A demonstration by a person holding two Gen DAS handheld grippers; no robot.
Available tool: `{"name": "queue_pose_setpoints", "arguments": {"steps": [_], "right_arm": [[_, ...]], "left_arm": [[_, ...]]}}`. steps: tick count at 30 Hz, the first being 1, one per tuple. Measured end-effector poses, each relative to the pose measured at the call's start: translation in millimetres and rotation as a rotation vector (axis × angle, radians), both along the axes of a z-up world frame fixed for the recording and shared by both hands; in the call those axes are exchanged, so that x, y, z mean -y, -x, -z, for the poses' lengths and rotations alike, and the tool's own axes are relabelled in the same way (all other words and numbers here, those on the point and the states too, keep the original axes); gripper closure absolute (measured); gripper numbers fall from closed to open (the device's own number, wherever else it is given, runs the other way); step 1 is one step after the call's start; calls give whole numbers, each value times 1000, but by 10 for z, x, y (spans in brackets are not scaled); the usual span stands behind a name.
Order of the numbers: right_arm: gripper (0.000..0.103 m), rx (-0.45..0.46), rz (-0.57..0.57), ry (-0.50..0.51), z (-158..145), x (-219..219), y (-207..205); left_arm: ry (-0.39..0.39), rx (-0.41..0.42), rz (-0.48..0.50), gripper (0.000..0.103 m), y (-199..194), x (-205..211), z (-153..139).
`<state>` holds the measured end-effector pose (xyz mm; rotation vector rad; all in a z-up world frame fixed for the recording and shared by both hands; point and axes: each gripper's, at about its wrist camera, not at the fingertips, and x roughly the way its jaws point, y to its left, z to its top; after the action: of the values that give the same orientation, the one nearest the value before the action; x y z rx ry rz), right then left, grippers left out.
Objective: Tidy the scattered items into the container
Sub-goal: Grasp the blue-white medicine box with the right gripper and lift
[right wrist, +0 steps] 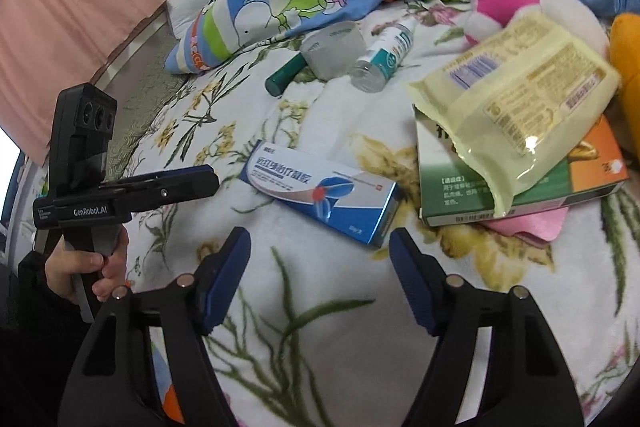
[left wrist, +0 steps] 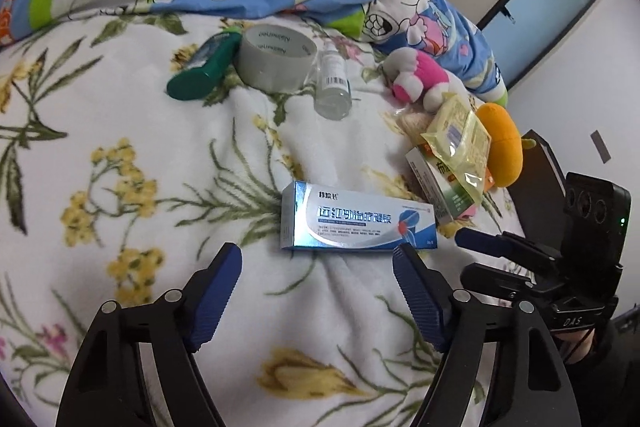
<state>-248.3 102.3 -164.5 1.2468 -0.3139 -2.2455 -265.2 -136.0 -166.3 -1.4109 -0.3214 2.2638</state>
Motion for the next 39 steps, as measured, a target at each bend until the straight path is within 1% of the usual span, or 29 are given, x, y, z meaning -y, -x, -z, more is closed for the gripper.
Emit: {"name": "queue_pose_setpoints", "arguments": {"steps": [1, 3, 7, 10, 12, 17, 20, 22, 25, 27, 30, 34, 39], "right_arm": [[31, 4, 7, 5, 28, -7, 25], [31, 13, 22, 14, 79, -26, 74], [31, 37, 33, 61, 156, -64, 156], [33, 47, 40, 71, 204, -41, 201], [34, 55, 57, 79, 233, -28, 224], [34, 78, 89, 98, 325, -13, 286], [34, 95, 106, 121, 373, -18, 325], [34, 96, 110, 116, 388, -2, 335], [39, 91, 121, 94, 384, 17, 331], [48, 92, 133, 76, 377, 9, 328], [51, 96, 145, 69, 357, -30, 314], [51, 72, 149, 59, 254, -43, 255], [51, 27, 148, 67, -1, -62, 169]], "left_arm": [[0, 7, 1, 26, 31, -11, 28], [-4, 17, -3, 32, 77, -14, 74], [-24, 44, -6, 38, 196, -43, 171], [-35, 60, -10, 41, 239, -64, 224], [-39, 75, -14, 47, 276, -77, 266], [-65, 93, -21, 48, 305, -75, 333], [-68, 100, -23, 48, 315, -81, 350], [-69, 101, -22, 48, 326, -100, 355], [-61, 96, -21, 48, 312, -137, 351], [-56, 90, -24, 48, 298, -147, 335], [-48, 82, -20, 48, 264, -171, 302], [-37, 54, -12, 48, 186, -203, 166], [-40, 11, -12, 48, 111, -206, -111]]}}
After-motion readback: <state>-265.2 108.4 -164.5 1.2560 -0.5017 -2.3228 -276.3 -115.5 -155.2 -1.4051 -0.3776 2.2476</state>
